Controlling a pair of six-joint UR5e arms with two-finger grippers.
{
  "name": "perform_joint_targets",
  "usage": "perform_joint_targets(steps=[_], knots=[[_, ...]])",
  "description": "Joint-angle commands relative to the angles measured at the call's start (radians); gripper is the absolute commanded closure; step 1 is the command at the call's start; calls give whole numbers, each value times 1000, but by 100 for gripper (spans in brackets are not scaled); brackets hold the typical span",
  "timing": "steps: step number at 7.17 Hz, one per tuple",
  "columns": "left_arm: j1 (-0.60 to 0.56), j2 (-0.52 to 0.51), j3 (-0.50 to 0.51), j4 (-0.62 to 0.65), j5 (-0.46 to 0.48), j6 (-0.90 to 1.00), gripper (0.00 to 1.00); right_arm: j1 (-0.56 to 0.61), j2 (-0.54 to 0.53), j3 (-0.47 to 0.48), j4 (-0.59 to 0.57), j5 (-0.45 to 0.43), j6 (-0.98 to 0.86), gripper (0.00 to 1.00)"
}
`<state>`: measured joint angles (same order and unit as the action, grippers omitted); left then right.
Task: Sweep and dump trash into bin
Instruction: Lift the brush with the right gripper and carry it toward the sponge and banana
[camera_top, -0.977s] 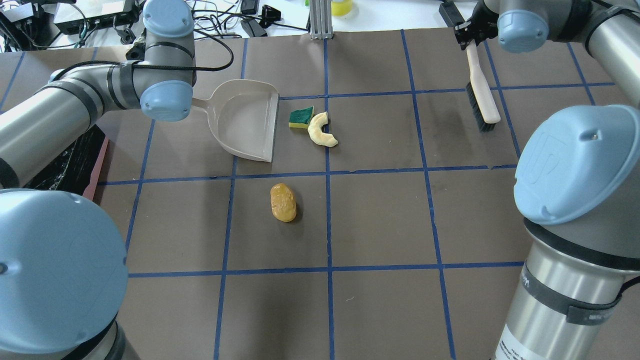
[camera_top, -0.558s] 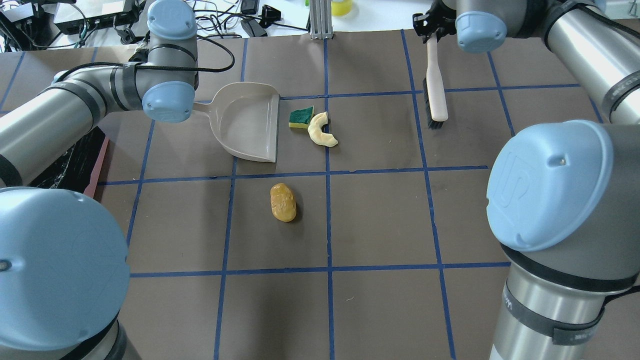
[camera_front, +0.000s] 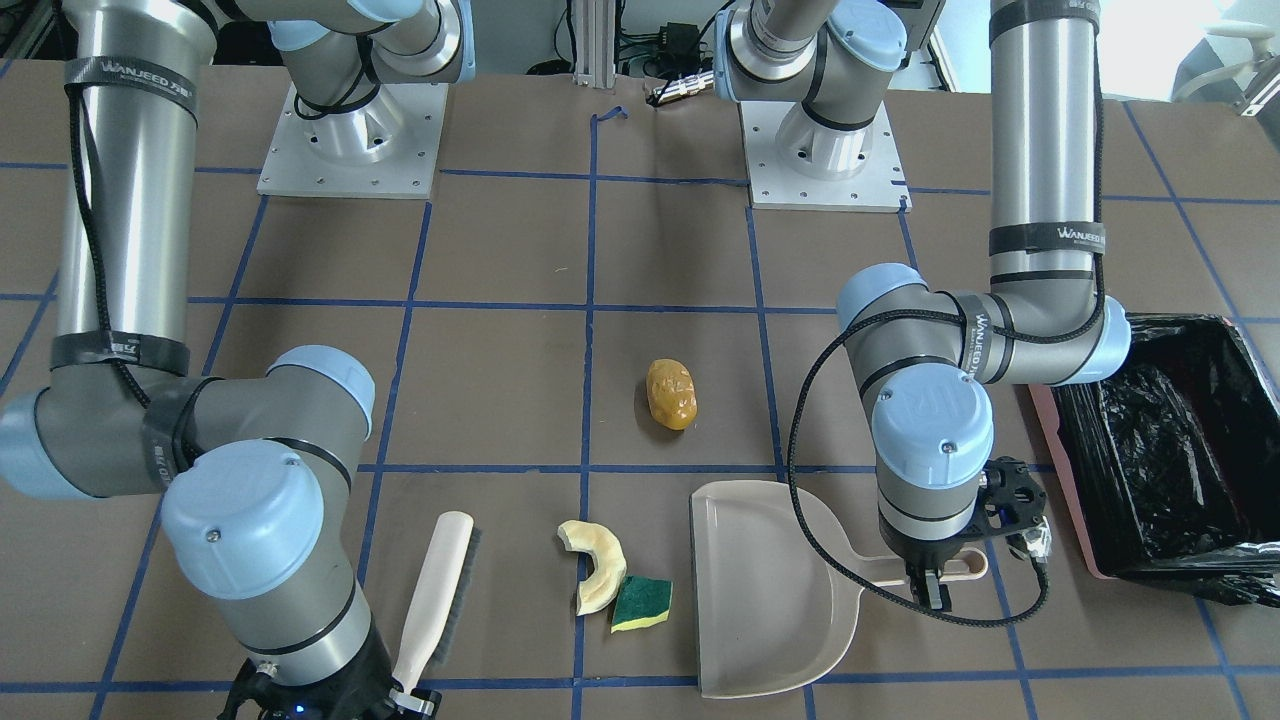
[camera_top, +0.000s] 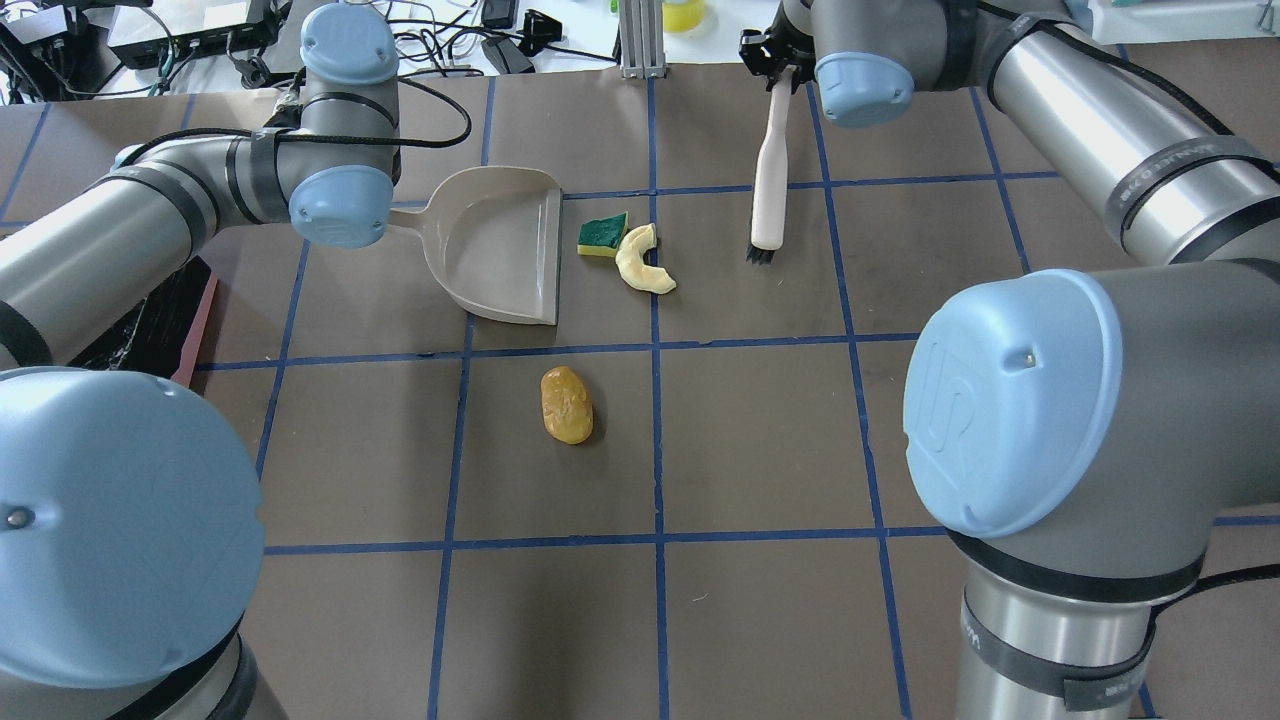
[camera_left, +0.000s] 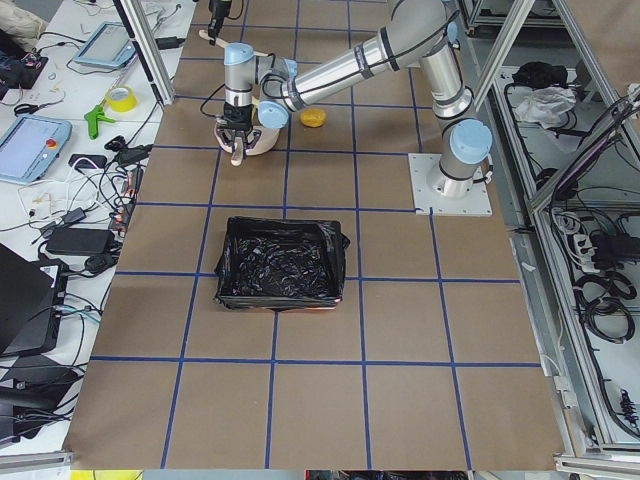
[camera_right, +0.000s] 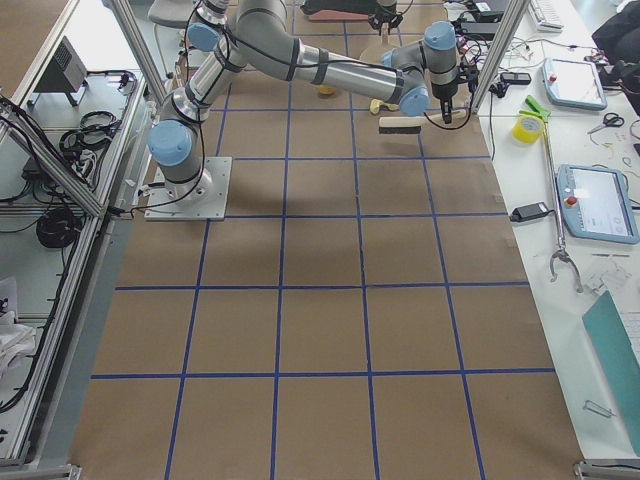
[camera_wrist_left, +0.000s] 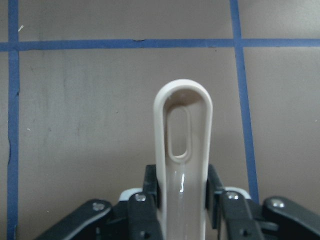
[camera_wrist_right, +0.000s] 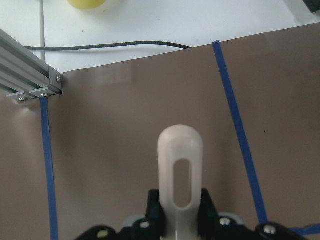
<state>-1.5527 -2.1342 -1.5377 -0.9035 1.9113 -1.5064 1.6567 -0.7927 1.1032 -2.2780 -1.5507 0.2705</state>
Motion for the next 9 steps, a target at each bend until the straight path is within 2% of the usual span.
perform_joint_targets(steps=[1, 6, 8, 9], knots=[[0, -6, 1, 0, 0, -2, 100, 28, 32, -32, -1, 0, 58, 100], [0, -12, 1, 1, -1, -3, 100, 103, 78, -43, 106, 12, 74, 100], [0, -12, 1, 1, -3, -2, 100, 127, 104, -78, 94, -2, 135, 100], [0, -10, 1, 1, -3, -2, 100, 130, 122, -115, 51, -23, 186, 100]])
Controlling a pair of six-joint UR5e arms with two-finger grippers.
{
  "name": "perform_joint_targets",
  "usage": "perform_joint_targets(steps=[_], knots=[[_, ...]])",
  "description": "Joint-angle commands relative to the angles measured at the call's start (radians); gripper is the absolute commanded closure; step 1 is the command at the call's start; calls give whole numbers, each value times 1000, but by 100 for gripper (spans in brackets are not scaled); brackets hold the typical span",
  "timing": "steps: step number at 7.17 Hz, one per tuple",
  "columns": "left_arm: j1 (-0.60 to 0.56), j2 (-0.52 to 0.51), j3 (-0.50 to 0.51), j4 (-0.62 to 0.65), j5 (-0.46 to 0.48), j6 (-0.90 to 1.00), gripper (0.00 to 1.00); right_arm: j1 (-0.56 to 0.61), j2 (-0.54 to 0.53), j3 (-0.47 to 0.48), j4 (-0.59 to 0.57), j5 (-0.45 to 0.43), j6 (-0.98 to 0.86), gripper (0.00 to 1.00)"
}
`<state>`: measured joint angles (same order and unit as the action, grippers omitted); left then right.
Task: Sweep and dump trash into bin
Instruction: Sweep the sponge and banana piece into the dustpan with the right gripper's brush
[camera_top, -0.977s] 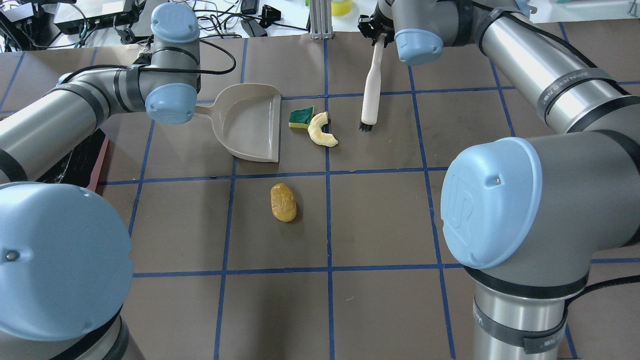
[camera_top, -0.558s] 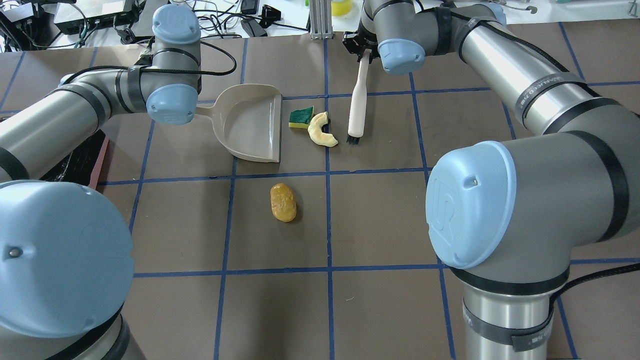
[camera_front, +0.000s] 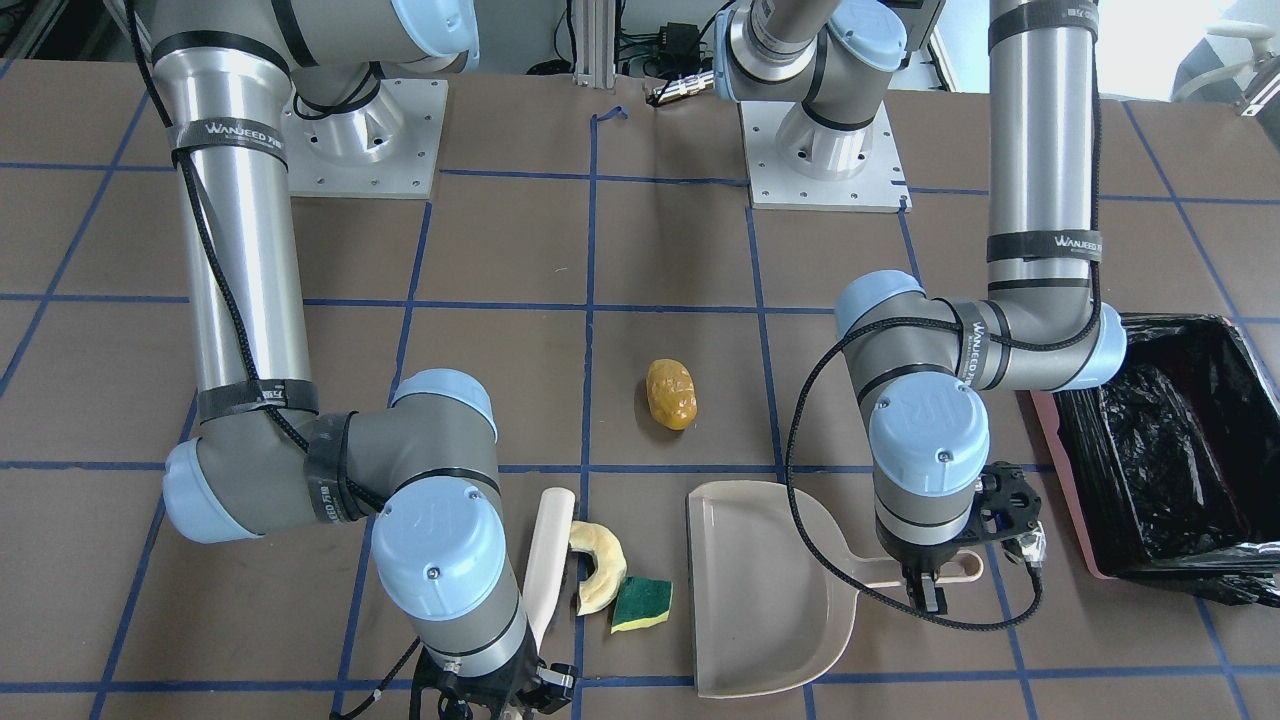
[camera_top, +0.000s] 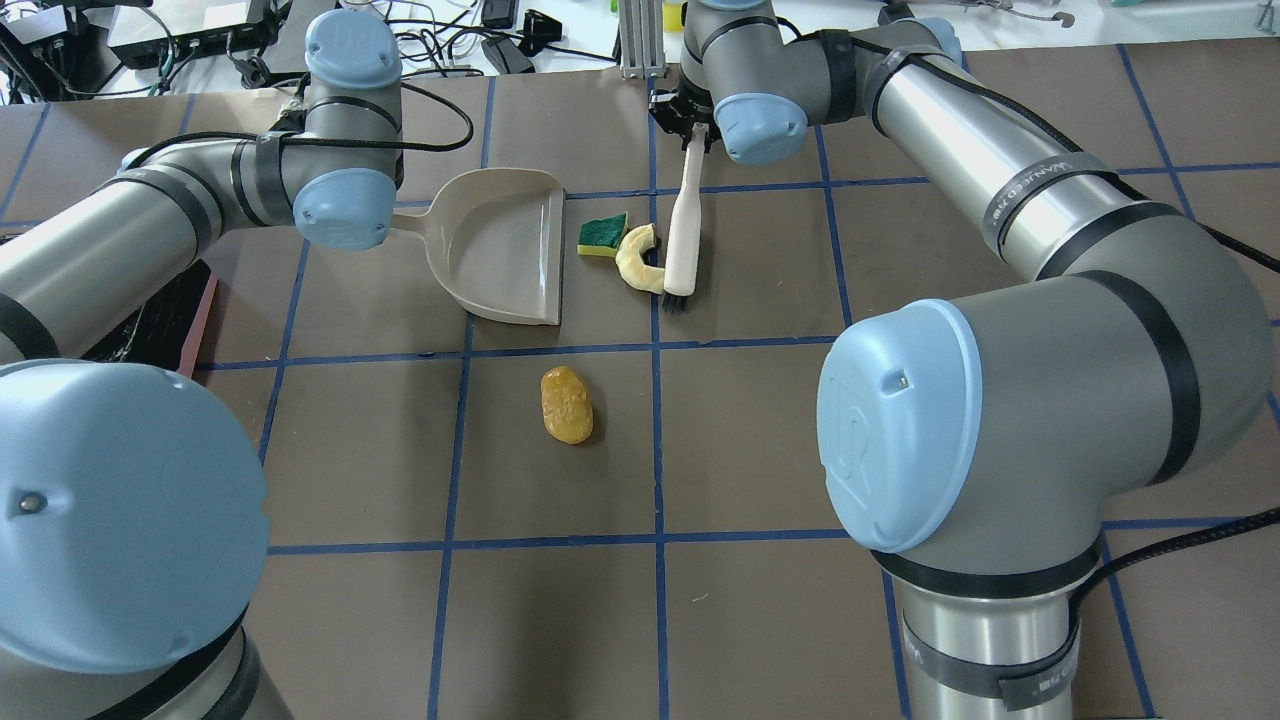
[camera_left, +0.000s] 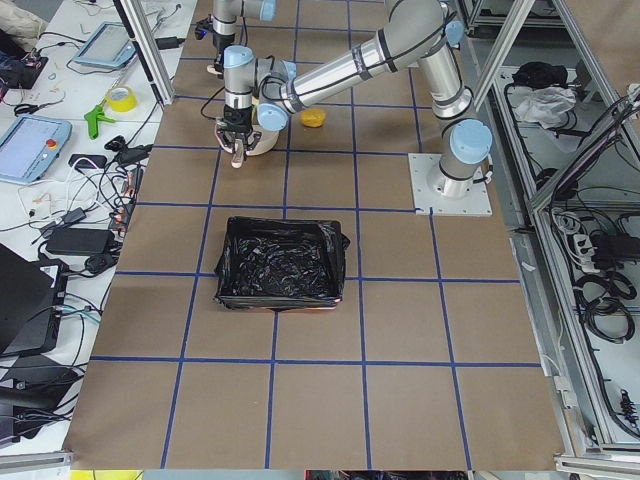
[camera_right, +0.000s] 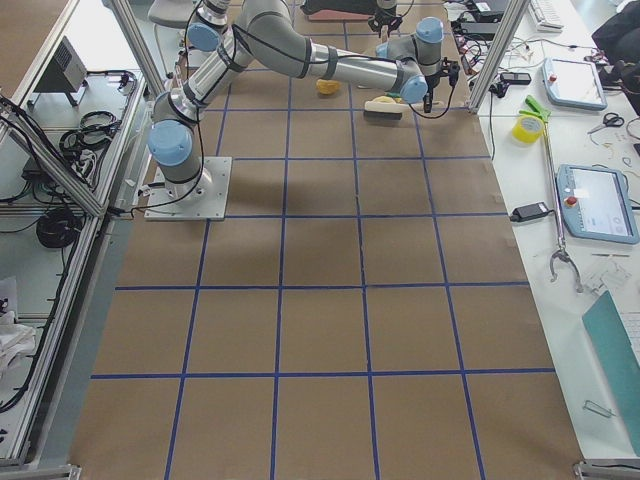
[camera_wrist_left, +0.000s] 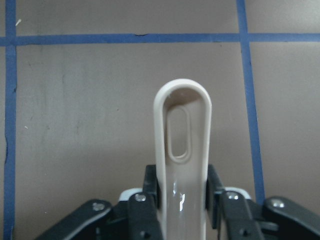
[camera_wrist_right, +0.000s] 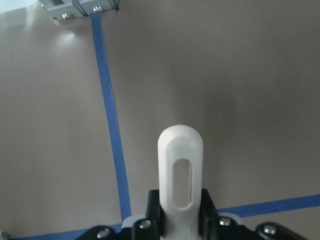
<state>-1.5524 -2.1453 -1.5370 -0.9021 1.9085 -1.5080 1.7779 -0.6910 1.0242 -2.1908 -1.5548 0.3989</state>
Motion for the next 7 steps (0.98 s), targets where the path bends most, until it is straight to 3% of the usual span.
perform_joint_targets(steps=[1, 5, 7], knots=[[0, 1, 0, 0, 0, 2, 100, 23, 45, -65, -37, -19, 89, 100], [0, 1, 0, 0, 3, 8, 100, 92, 91, -102, -96, -5, 256, 100], [0, 1, 0, 0, 3, 12, 100, 115, 119, -168, -95, 54, 354, 100]])
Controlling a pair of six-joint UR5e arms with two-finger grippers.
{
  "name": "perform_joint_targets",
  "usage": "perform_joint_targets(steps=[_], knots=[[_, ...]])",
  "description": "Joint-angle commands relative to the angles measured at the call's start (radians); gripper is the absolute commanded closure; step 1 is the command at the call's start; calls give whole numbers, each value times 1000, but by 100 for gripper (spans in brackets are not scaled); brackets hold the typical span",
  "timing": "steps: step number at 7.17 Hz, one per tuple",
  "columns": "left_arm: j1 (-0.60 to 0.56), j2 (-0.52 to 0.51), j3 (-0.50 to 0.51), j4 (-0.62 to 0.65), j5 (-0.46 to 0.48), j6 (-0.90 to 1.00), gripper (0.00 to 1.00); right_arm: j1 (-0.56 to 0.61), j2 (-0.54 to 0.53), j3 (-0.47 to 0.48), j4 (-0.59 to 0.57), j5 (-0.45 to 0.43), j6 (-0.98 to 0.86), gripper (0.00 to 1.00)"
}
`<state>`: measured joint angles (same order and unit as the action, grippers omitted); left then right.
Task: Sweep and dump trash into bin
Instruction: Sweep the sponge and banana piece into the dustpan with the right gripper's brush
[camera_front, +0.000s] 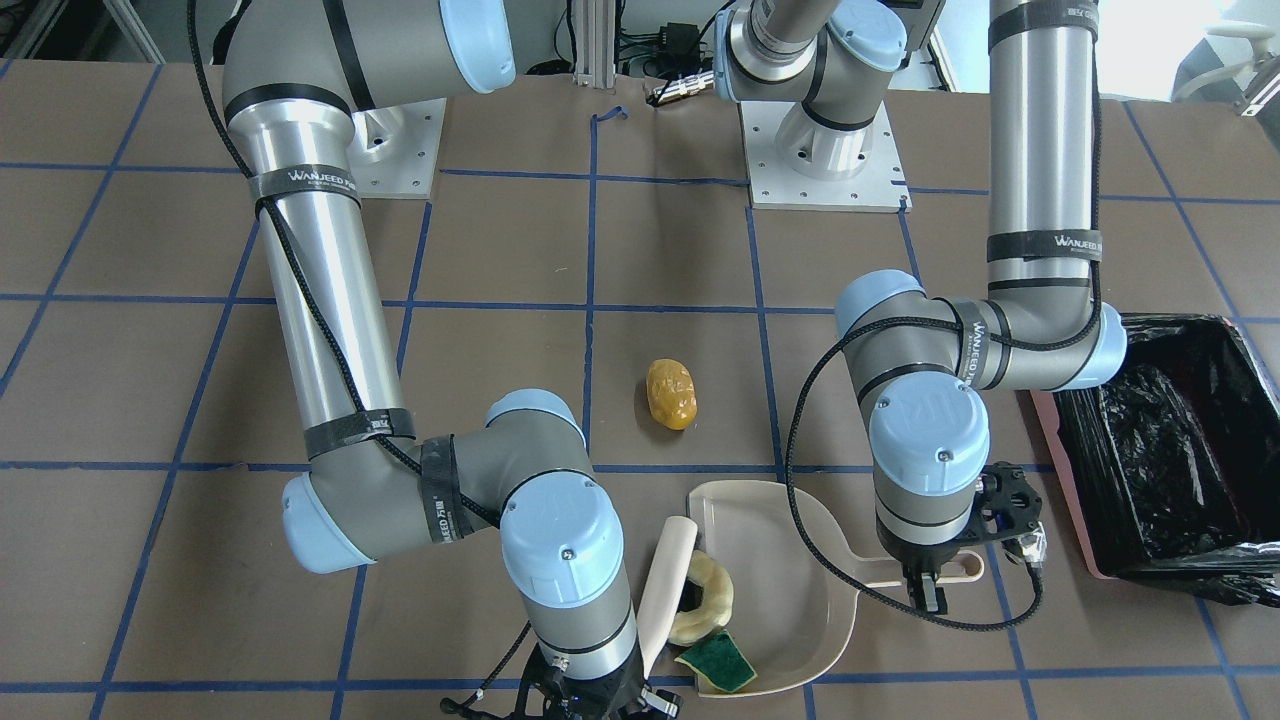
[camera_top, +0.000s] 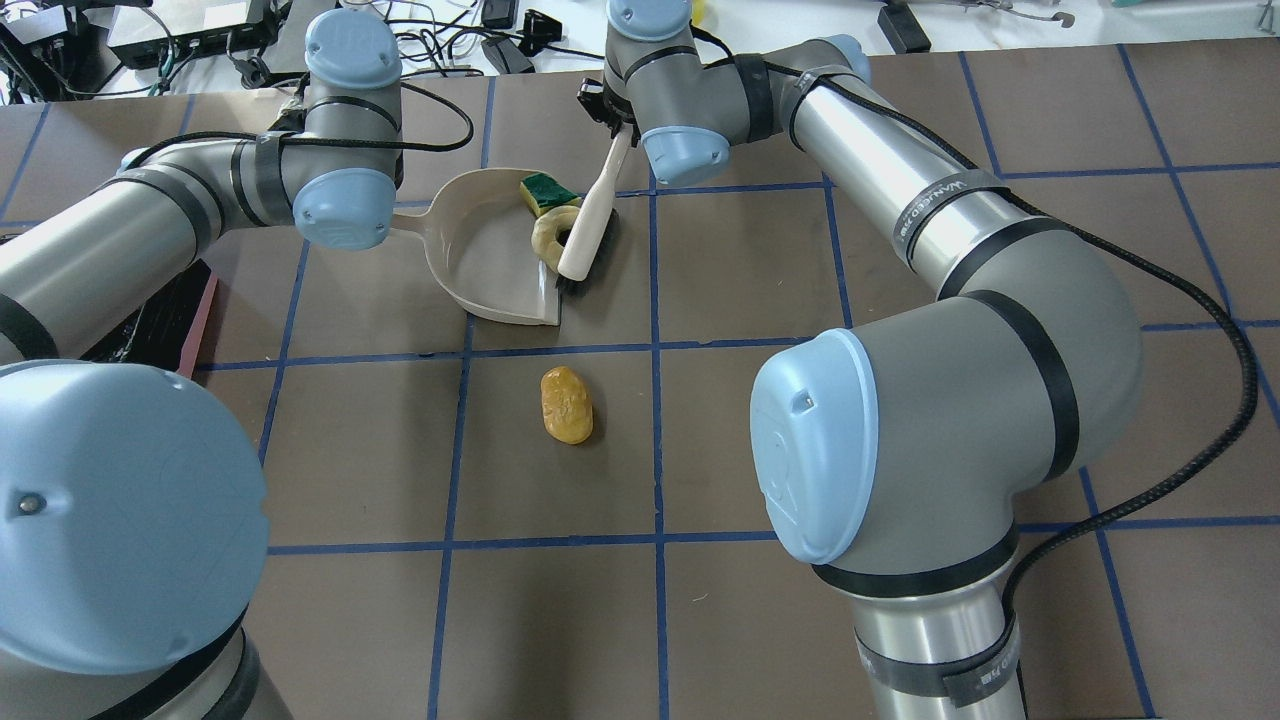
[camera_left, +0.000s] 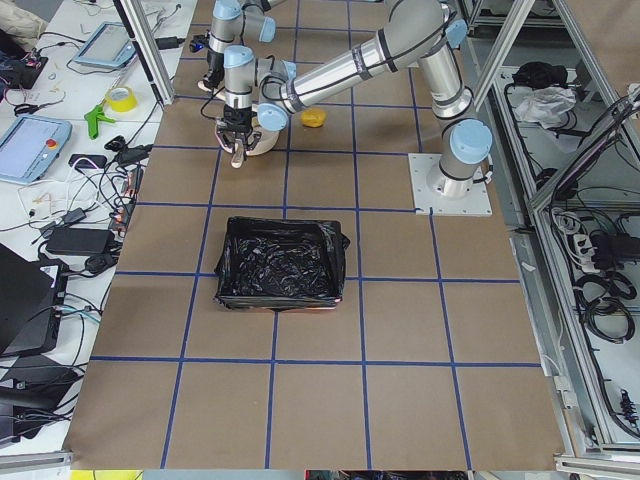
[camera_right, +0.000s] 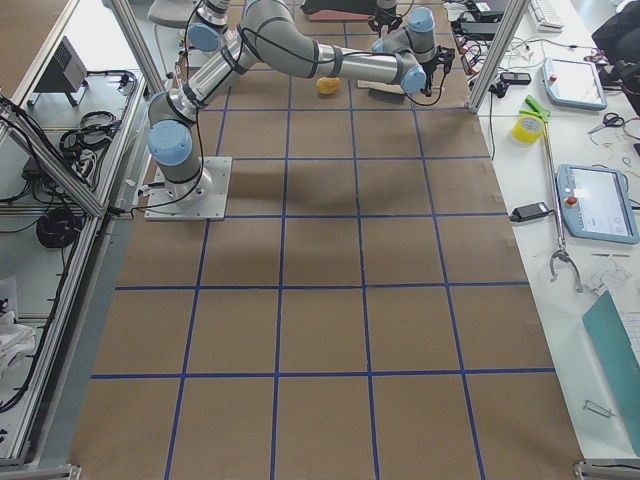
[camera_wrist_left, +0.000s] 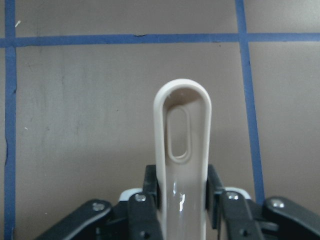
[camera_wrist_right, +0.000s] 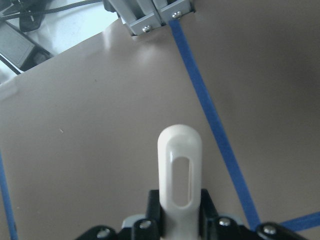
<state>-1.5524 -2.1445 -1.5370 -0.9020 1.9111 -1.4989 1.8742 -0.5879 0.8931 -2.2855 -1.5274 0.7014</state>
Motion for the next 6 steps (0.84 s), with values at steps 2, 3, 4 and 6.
perform_joint_targets(steps=[2, 3, 4, 6], knots=[[0, 8, 0, 0, 2, 6, 100, 54, 14, -39, 1, 27, 105, 100], [0, 8, 0, 0, 0, 6, 100, 69, 13, -39, 3, 27, 140, 100], [0, 6, 0, -2, 0, 6, 100, 75, 7, -37, 14, 27, 151, 100], [0, 8, 0, 0, -1, 8, 100, 59, -35, -27, 113, 26, 2, 100]])
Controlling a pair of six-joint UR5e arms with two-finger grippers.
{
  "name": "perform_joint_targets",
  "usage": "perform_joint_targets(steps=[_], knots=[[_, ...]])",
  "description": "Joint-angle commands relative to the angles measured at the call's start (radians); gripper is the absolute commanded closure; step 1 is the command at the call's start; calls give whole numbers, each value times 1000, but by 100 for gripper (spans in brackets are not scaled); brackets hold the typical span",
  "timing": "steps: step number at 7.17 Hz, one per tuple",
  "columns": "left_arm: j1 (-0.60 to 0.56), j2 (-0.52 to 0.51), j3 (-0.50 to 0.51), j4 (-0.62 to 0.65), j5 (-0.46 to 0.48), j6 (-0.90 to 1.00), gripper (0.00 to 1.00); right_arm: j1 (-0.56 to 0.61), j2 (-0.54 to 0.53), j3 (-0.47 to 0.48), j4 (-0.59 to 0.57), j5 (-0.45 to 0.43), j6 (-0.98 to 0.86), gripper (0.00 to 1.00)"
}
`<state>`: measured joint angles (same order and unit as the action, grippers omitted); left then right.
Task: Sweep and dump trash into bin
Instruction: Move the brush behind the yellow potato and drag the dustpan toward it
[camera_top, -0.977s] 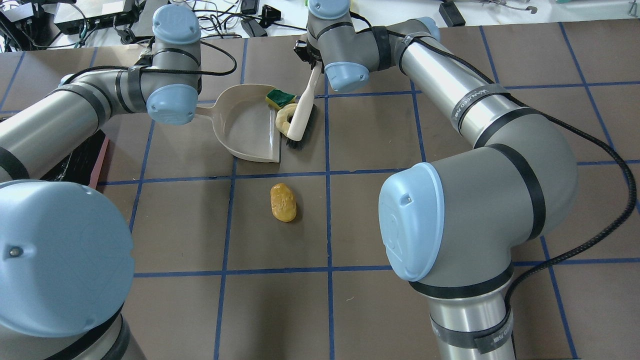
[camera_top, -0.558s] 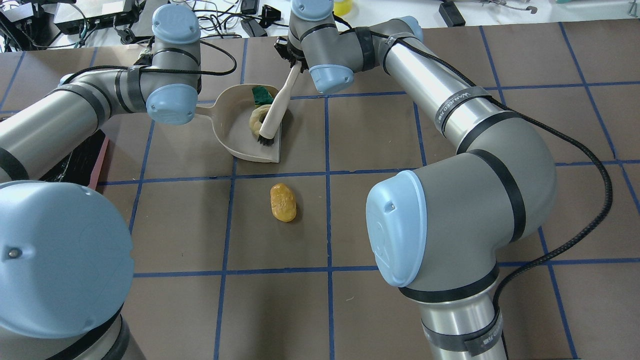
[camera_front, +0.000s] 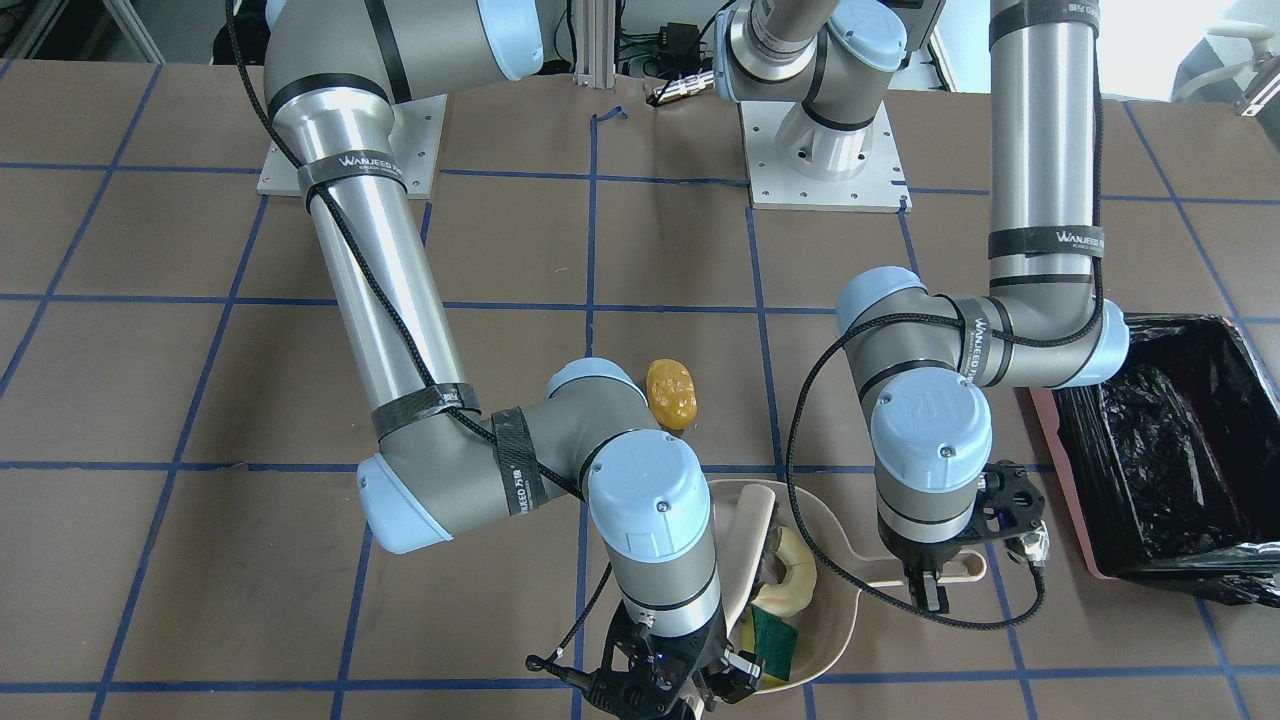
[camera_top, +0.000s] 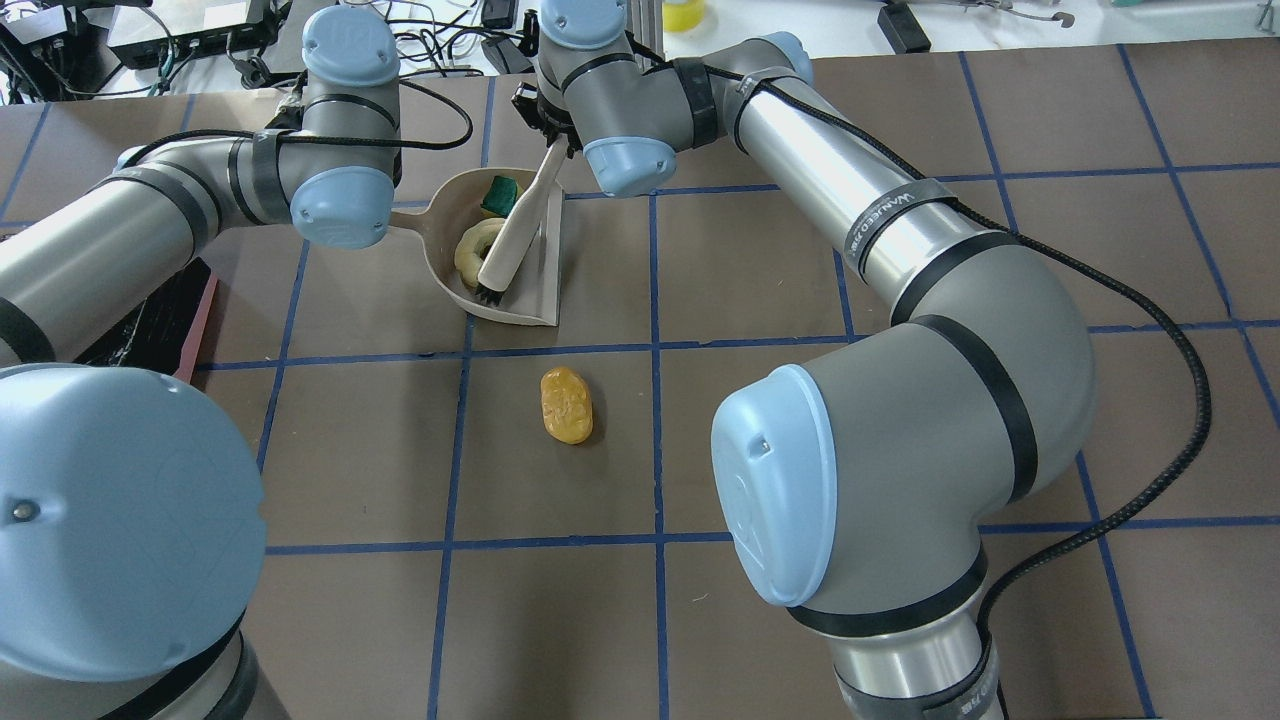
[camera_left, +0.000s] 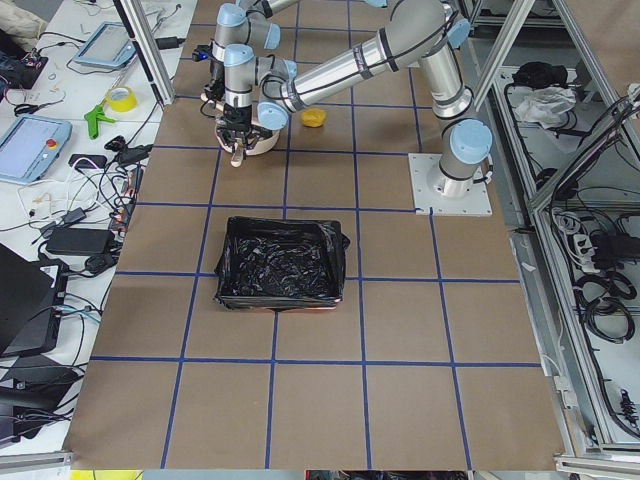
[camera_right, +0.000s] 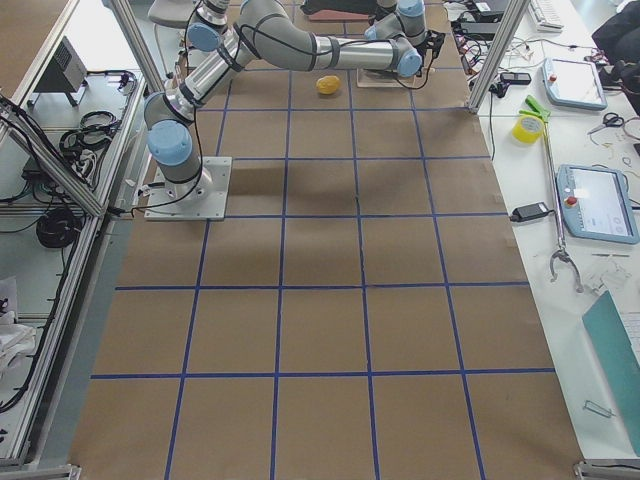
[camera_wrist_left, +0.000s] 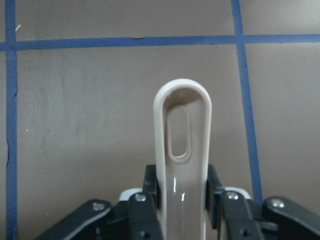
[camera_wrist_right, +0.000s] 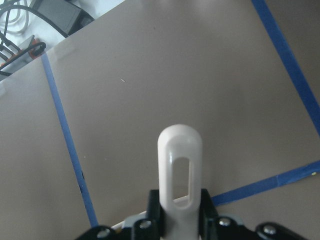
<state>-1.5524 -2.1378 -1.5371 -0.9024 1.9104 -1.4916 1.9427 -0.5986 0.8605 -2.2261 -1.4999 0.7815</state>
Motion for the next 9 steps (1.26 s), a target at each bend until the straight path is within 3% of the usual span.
perform_joint_targets(steps=[1, 4, 5, 7, 9], knots=[[0, -1, -1, 0, -2, 1, 100, -19, -36, 9, 80, -3, -115, 100], [0, 4, -6, 0, -10, 5, 100, -56, -156, 20, 343, -65, -198, 100], [0, 21, -15, 0, -28, 19, 100, -77, -196, 72, 373, -74, -220, 100], [52, 56, -35, 0, -187, 71, 100, -108, -333, 319, 285, -71, -313, 100], [118, 108, -86, -7, -191, 201, 100, -116, -465, 589, 96, -71, -314, 100]])
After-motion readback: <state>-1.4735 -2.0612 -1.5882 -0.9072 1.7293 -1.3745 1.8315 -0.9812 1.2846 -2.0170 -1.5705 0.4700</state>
